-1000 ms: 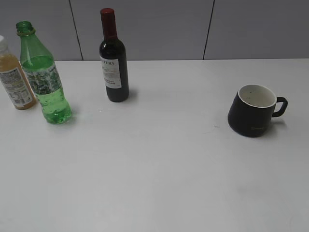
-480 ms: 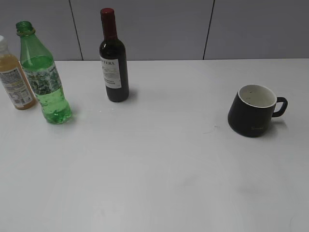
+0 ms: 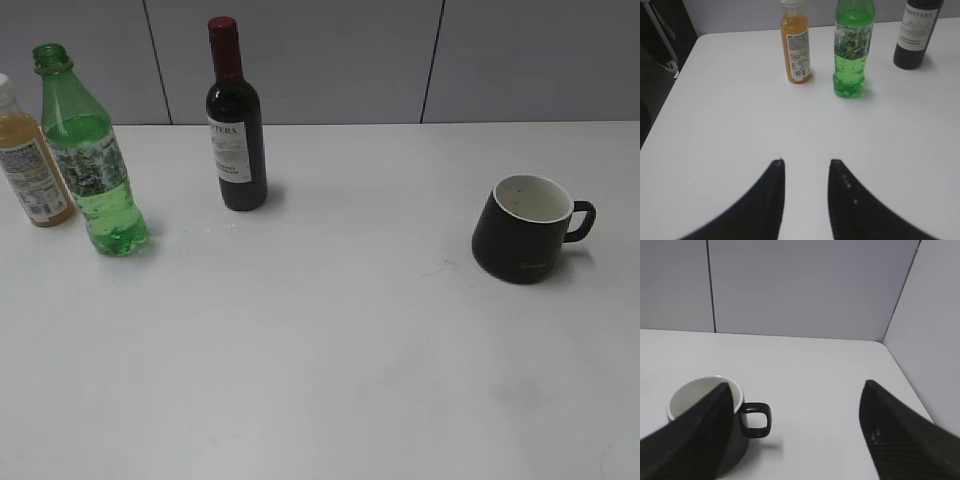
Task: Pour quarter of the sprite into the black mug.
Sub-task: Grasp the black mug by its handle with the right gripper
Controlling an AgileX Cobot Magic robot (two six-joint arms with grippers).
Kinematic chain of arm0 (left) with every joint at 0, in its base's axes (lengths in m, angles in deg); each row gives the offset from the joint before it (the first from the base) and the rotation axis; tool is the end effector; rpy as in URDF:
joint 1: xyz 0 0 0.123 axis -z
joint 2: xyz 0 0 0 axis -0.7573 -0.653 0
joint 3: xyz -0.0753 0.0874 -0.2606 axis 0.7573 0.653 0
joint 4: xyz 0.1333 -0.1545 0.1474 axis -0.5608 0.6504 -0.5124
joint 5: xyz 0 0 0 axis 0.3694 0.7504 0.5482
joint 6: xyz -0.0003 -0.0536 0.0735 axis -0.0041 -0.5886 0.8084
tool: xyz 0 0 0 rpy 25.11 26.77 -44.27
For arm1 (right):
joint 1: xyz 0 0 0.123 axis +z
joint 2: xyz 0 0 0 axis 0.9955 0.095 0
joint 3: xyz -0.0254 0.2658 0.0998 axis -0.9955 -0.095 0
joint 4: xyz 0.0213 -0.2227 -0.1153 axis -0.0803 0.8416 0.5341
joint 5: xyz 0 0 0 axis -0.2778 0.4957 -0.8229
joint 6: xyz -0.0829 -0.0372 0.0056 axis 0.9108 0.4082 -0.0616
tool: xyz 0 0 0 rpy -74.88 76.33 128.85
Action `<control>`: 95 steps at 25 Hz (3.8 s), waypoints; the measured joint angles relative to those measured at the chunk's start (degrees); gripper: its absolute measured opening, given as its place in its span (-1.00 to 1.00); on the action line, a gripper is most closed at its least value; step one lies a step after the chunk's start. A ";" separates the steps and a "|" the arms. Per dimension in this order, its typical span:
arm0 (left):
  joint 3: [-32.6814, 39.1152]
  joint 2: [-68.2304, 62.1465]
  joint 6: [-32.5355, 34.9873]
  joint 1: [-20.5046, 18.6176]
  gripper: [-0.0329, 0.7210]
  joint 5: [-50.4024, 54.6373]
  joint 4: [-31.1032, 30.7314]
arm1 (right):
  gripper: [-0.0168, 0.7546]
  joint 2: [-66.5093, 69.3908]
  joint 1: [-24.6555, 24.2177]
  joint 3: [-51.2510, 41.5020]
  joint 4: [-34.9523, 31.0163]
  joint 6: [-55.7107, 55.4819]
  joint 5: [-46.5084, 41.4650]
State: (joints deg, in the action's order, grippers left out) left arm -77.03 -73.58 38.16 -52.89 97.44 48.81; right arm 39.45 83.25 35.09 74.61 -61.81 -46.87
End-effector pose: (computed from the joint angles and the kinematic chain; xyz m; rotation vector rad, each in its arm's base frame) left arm -0.0057 -0.0129 0.2806 0.1111 2.0081 -0.0430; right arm 0.1617 -0.0053 0.2262 -0.0425 1.6980 -0.0987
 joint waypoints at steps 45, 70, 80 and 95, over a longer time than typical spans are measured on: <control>0.00 0.00 0.00 0.00 -0.29 0.00 0.00 | 0.77 49.62 -5.37 2.20 4.97 -3.48 39.64; 0.00 0.00 0.00 0.00 -0.29 0.00 0.00 | 0.77 61.44 -8.64 9.27 12.88 -4.43 39.81; 0.00 0.00 0.00 0.00 -0.29 0.00 0.00 | 0.77 61.47 -8.71 11.60 14.50 -4.79 39.92; 0.00 0.00 0.00 0.00 -0.29 0.00 0.00 | 0.77 64.10 -8.71 14.28 16.40 -5.62 40.08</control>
State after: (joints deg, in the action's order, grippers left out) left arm -77.03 -73.58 38.16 -52.89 97.44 48.81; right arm 103.55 74.53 49.37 91.01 -67.43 -6.79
